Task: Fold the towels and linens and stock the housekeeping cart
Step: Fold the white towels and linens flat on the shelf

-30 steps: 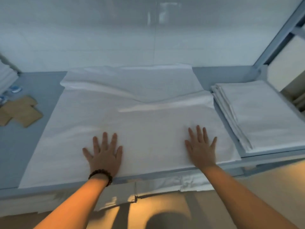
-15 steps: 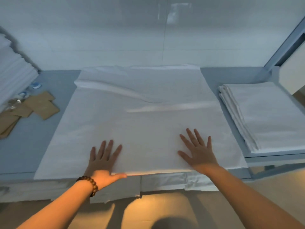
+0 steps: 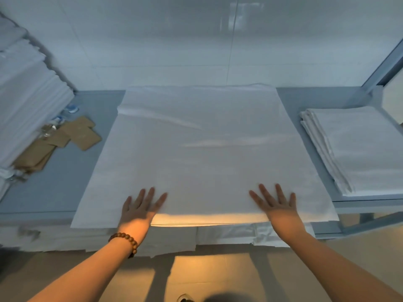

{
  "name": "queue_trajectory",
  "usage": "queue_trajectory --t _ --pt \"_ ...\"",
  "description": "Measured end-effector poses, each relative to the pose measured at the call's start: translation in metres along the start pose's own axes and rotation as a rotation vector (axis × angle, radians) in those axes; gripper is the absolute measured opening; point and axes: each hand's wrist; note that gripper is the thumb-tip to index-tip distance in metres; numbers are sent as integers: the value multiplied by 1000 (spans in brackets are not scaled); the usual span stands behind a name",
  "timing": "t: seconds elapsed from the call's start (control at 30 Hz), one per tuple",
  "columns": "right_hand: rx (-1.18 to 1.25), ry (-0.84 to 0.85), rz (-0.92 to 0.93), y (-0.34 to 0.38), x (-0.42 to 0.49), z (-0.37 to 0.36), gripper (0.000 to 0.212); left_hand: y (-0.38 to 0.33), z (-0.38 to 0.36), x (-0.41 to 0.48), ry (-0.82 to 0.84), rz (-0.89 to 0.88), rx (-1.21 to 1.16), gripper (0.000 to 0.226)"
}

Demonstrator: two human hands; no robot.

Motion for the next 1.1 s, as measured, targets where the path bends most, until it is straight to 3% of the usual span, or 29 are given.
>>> queue_trajectory --t 0.1,0.2,0.3,0.47,0.57,0.63,0.7,0.77,1.0,1.1 --pt "-12 33 27 -5 -5 -5 112 5 -4 -5 11 -12 -4 87" --pt "-7 36 40 -6 -13 -8 117 15 -2 -9 97 -24 -95 75" --pt "-26 29 45 -1 -21 -8 109 23 3 -13 95 -80 -106 91" --pt "19 -105 46 11 -42 -1 98 39 18 -26 158 -121 -196 86" --pt "24 -432 111 15 -63 0 91 43 29 -53 -78 -62 -476 75" --pt "30 -561 136 15 -80 0 86 42 36 -73 -281 -104 -516 77" --pt "40 -645 145 11 -96 7 78 40 44 -90 -445 -132 -492 59" --pt "55 -751 156 5 -111 15 69 41 58 -105 -513 -134 -444 44" --pt "15 -906 169 -9 -152 65 51 48 120 -143 -639 -126 -483 31" --pt "-64 -979 206 -14 -165 83 28 53 147 -156 -723 -128 -423 22"
Point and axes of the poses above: each hand's wrist, its own x-axis towards the middle knuckle, its own z-axis out of the back of the hand, y = z × x, and after that the axes turned 14 degrees about z, right-handed
